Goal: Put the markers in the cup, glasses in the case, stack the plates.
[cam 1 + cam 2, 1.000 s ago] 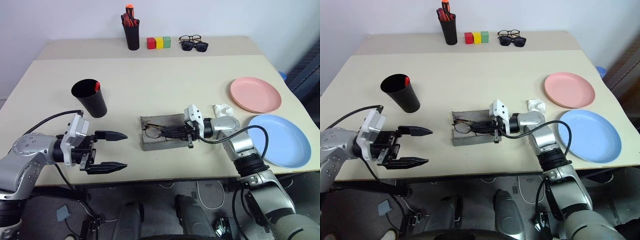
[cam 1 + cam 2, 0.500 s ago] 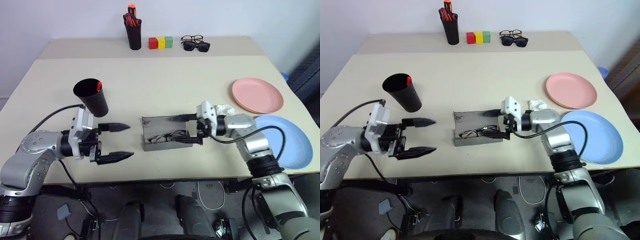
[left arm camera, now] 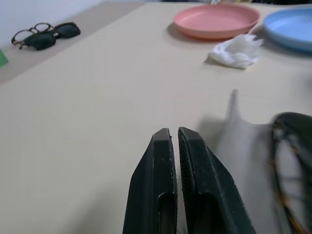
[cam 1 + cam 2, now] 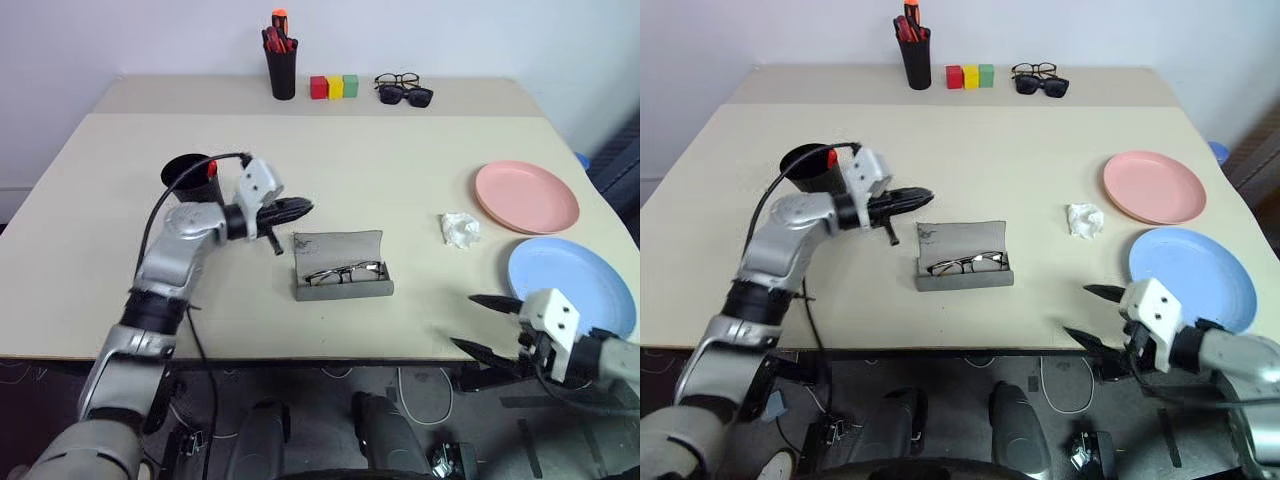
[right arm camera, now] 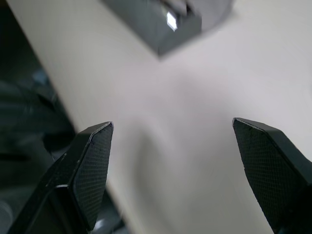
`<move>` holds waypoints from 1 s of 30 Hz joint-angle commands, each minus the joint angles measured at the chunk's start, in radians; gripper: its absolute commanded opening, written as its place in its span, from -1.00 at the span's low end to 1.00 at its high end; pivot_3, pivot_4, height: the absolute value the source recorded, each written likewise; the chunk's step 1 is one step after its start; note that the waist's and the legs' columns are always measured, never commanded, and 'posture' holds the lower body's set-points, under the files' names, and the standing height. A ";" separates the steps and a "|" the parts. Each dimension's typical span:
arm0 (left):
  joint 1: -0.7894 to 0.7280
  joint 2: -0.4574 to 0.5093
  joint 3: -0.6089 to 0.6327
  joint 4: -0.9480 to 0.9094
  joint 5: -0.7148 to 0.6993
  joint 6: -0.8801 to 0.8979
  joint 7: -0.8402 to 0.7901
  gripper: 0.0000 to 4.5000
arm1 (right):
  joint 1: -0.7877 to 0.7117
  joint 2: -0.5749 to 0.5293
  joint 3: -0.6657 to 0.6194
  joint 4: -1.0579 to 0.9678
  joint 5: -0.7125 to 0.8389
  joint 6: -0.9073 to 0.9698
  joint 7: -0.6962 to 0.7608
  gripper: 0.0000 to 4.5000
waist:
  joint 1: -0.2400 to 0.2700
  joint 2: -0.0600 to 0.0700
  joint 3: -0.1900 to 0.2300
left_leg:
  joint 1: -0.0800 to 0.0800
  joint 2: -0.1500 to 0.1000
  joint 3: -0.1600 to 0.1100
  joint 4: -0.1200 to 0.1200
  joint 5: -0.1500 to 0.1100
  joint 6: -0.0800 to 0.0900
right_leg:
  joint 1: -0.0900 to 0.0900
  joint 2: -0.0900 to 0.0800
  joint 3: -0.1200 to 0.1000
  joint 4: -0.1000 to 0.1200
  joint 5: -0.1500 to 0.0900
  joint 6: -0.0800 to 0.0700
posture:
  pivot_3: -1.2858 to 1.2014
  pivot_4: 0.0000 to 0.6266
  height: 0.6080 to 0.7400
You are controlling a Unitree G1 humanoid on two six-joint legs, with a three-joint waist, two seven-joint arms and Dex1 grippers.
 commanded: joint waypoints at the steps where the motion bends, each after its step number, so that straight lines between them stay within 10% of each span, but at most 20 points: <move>1: -0.130 -0.018 -0.067 0.157 0.132 -0.163 0.005 -0.98 | 0.058 0.036 -0.061 -0.063 -0.001 -0.046 -0.056 0.77 | 0.001 0.000 0.000 | 0.000 0.000 0.000 0.000 0.000 0.000 | 0.000 0.000 0.000 0.000 0.000 0.000 | 0.03 -0.52 1.00; 10: -0.387 -0.096 -0.206 0.687 0.323 -0.571 -0.173 -0.98 | 0.089 0.073 -0.064 -0.066 0.020 -0.084 -0.122 0.77 | 0.006 -0.002 0.001 | -0.003 0.000 0.000 -0.001 0.000 0.000 | -0.001 0.000 0.000 -0.002 0.000 0.000 | 0.03 -0.52 1.00; 16: -0.470 -0.138 -0.171 0.832 0.273 -0.543 -0.519 -0.98 | 0.088 0.070 -0.059 -0.071 0.035 -0.085 -0.139 0.77 | 0.009 -0.002 0.001 | -0.016 -0.001 0.000 0.001 0.000 0.001 | -0.013 0.000 0.000 -0.001 0.003 -0.003 | 0.03 -0.52 1.00; 30: -0.269 0.133 -0.580 0.186 -0.139 -0.137 -0.720 -0.98 | 0.149 0.072 -0.167 -0.084 0.225 -0.088 -0.077 0.77 | 0.004 -0.001 0.001 | -0.014 0.000 -0.001 0.004 0.000 0.001 | -0.013 0.001 0.002 0.006 0.002 -0.003 | 0.03 -0.52 1.00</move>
